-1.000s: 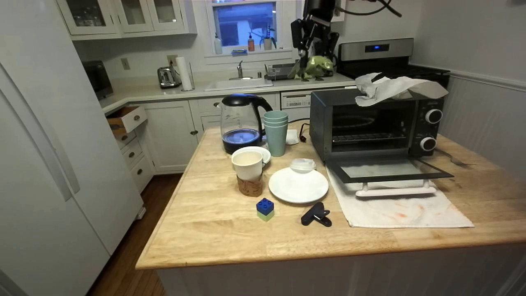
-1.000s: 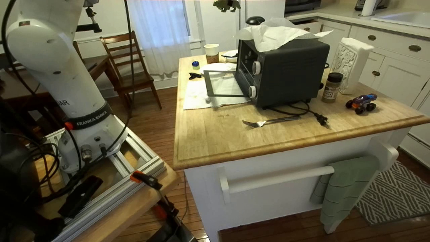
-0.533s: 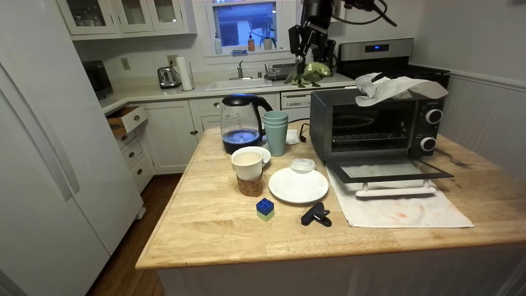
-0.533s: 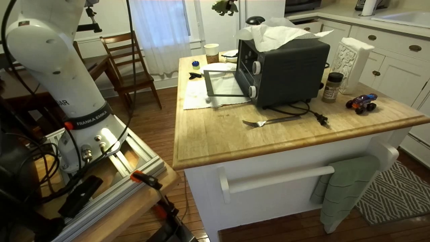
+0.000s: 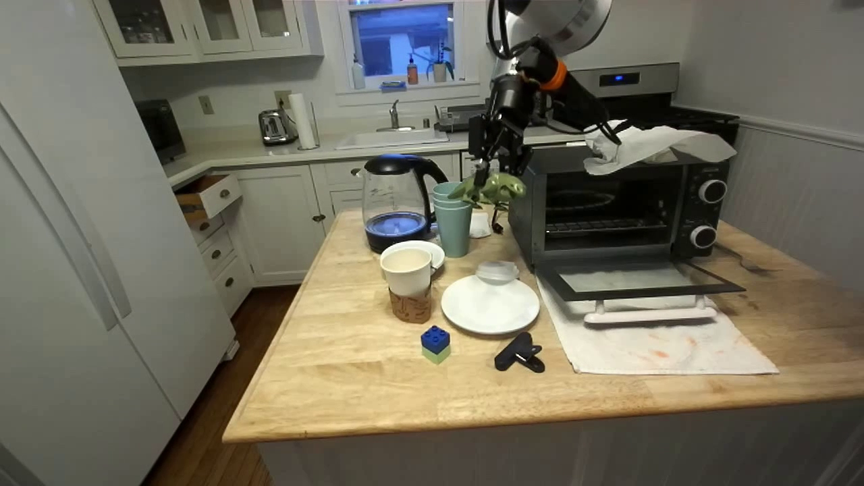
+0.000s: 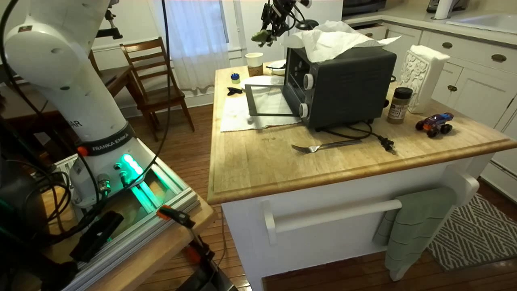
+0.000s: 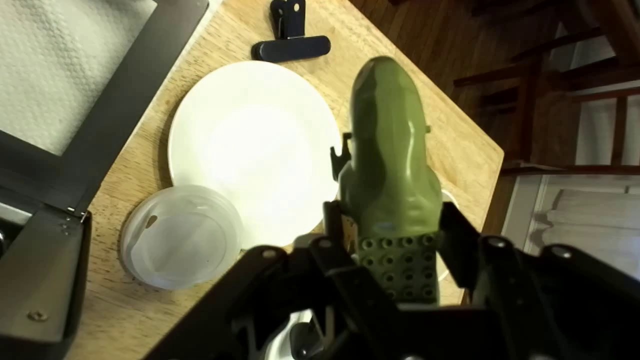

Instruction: Remove the green reptile toy from the oven top and put it on a paper plate

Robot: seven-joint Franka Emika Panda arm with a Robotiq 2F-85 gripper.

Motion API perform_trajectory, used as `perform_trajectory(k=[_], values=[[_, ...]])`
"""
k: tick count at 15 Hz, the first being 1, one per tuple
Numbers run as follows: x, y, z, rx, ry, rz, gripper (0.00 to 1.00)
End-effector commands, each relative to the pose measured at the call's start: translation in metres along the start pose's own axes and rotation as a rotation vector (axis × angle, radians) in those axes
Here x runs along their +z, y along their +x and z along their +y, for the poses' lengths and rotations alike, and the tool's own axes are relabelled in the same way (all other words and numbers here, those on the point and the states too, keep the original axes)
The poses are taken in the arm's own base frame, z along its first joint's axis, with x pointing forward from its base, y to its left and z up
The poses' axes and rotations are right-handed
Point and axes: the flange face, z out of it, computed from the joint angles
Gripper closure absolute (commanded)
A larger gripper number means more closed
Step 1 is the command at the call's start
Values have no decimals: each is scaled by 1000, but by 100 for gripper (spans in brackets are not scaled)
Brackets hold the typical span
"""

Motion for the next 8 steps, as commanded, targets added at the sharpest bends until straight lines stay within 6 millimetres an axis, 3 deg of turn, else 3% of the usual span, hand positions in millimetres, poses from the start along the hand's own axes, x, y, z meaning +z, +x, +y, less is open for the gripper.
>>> perform_trajectory(k=[1, 8], values=[[26, -7, 18, -3, 62, 9, 76], [56, -20, 11, 43, 68, 47, 76]])
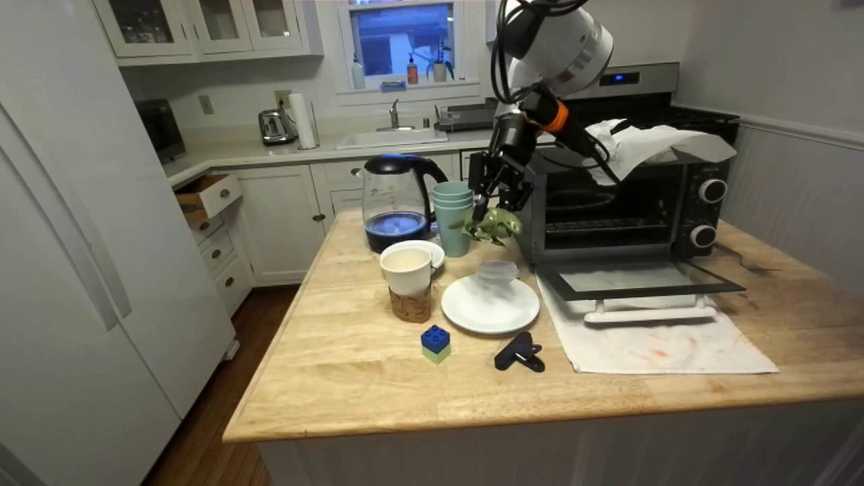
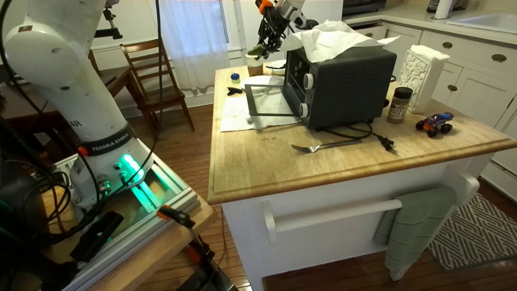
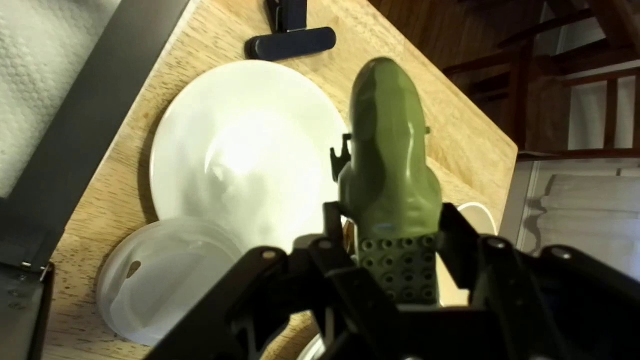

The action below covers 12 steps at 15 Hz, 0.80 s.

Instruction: Remove the green reptile toy from the oven top and put it on a paper plate

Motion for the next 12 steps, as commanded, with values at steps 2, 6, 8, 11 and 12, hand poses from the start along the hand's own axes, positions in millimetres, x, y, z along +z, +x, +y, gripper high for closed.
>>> perform_trajectory(k=[2, 6, 8, 11, 12], values=[[7, -27, -15, 23, 23, 37, 76], [18, -45, -18, 36, 40, 73, 76], [25, -52, -16, 62, 53, 105, 76], [37, -60, -13, 96, 73, 136, 76], [41, -62, -11, 105, 83, 136, 76]])
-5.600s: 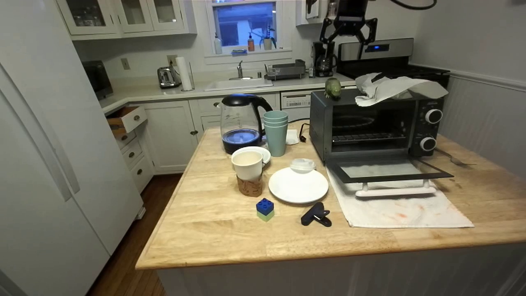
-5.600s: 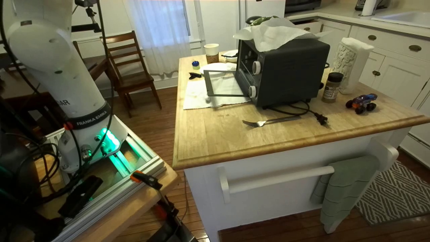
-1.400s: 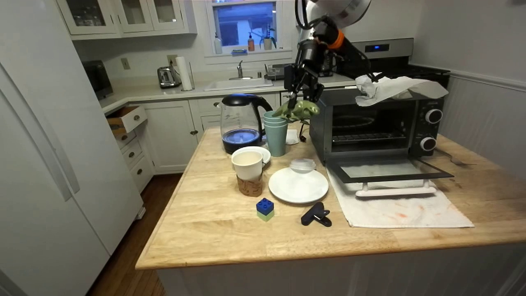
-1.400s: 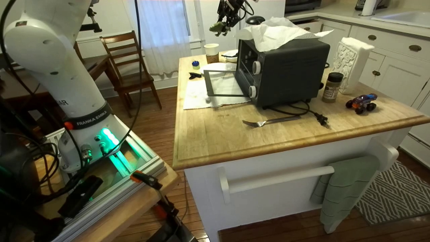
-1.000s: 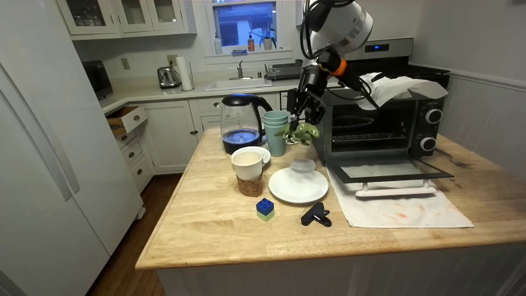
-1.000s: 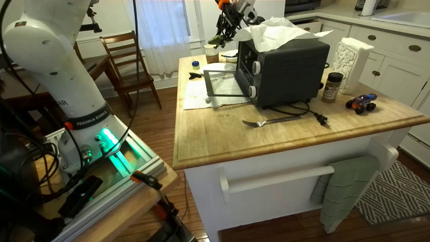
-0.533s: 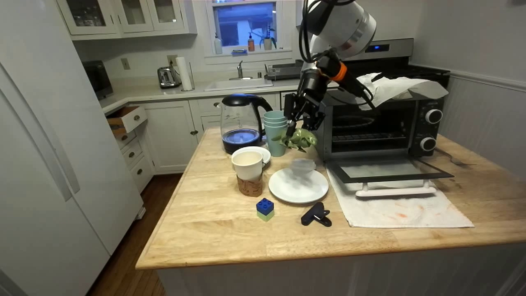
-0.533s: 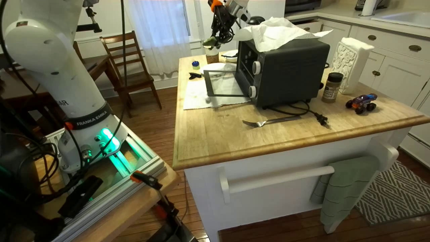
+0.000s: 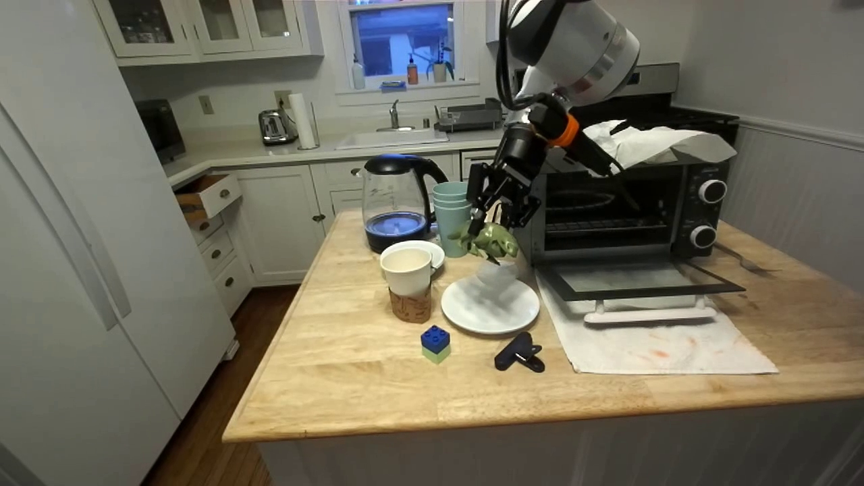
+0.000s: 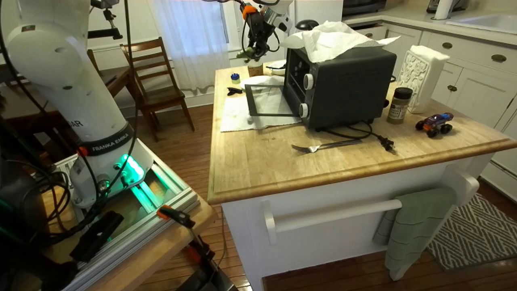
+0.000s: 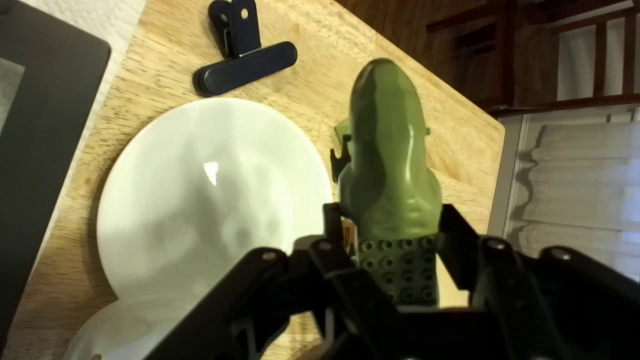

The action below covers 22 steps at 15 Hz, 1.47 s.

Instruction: Remove the green reptile toy from the oven top and put it on a paper plate

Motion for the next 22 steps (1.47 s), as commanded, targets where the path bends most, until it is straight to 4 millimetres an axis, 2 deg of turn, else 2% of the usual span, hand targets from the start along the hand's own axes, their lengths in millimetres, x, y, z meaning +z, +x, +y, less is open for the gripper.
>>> perform_trajectory(k=[1, 9, 11, 12, 17, 18, 22], values=[[10, -20, 6, 41, 36, 33, 76], [36, -17, 40, 123, 35, 48, 76], [37, -17, 39, 113, 36, 35, 76], [36, -16, 36, 111, 22, 21, 51], [37, -16, 37, 111, 21, 20, 51], [37, -16, 37, 111, 21, 20, 76], [48, -11, 36, 121, 44, 76, 76]])
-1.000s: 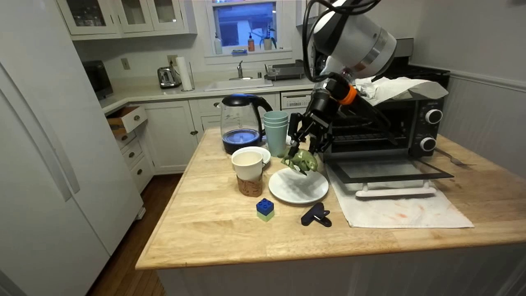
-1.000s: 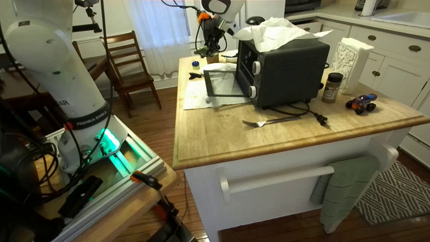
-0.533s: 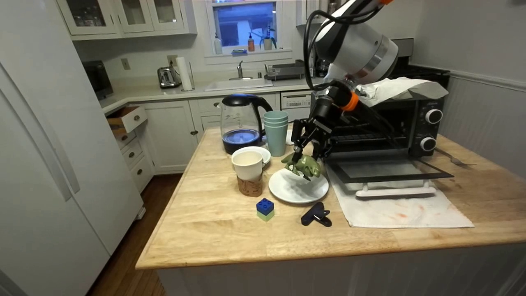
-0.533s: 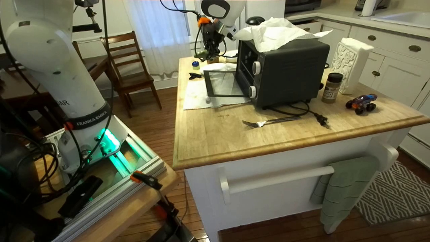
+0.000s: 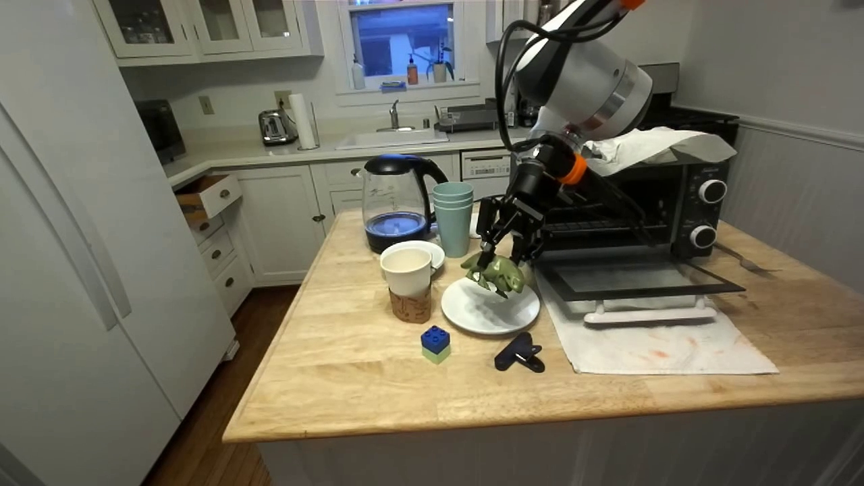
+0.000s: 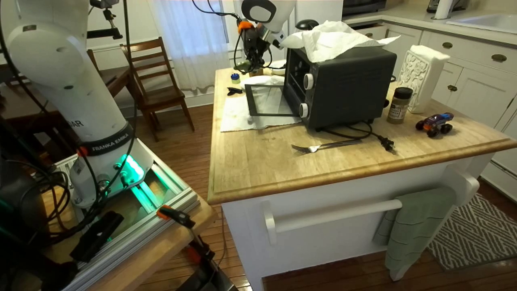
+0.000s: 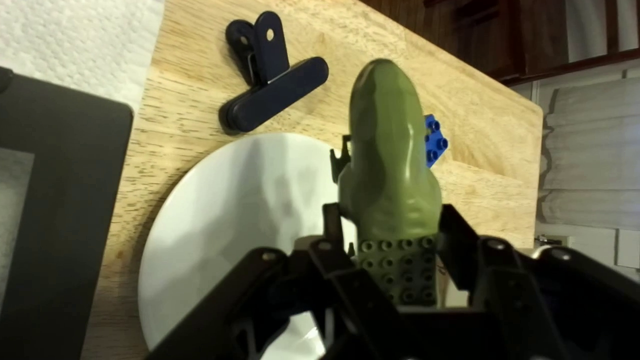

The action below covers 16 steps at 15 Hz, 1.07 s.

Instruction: Remove the green reptile toy from the oven top and put it on a paper plate

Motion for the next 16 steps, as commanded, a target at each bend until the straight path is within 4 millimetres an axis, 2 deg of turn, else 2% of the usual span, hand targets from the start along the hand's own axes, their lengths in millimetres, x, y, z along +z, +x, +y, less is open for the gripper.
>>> perform_trajectory(k=[1, 5, 10, 16], values=[[9, 5, -1, 4, 26, 68, 76], [21, 4, 3, 54, 54, 205, 76], [39, 0, 21, 128, 90, 320, 76], [50, -1, 35, 140, 116, 344, 76]])
